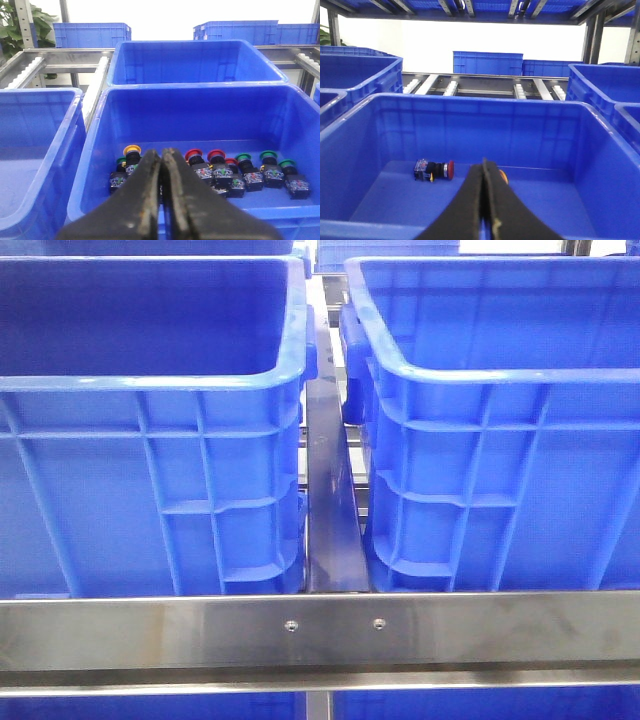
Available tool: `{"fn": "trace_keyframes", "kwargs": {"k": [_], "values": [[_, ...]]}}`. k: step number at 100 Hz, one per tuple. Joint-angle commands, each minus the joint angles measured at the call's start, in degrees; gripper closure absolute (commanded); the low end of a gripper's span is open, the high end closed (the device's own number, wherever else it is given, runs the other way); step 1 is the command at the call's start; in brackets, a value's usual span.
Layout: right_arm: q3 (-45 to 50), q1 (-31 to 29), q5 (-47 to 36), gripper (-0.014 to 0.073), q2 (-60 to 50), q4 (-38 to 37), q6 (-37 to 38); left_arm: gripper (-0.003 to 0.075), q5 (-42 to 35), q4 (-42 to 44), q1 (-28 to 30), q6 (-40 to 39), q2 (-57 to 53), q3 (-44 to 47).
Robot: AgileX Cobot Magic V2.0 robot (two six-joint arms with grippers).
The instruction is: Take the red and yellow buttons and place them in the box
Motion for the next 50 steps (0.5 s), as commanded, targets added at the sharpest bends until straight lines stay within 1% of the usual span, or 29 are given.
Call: {"fn": "trace_keyframes", "kwargs": {"k": [1, 15, 24, 31, 50], "values": [[2.1, 0.1, -6.2, 0.0662, -2.0, -0.8, 0.3, 0.0739, -4.1, 0.7, 0.1, -0.5, 1.1, -1.0], [7.4, 0.1, -6.7, 0.0662, -6.1, -0.8, 0.4, 0.0739, -4.1, 0.7, 0.1, -0.5, 1.1, -1.0], [10.3, 0.1, -9.2, 0.0662, -6.2, -0.8, 0.5, 0.0739, -4.1, 0.7, 0.1, -0.5, 1.1, -1.0], [10.4, 0.1, -8.8, 0.0662, -6.2, -0.8, 0.8, 0.0739, -4.0, 0.7, 0.1, -0.5, 1.1, -1.0], [10.4, 0.1, -11.1, 0.0662, -6.2, -1.5, 0.8, 0.0739, -4.0, 0.7, 0.1, -0.5, 1.1, -1.0]]}}
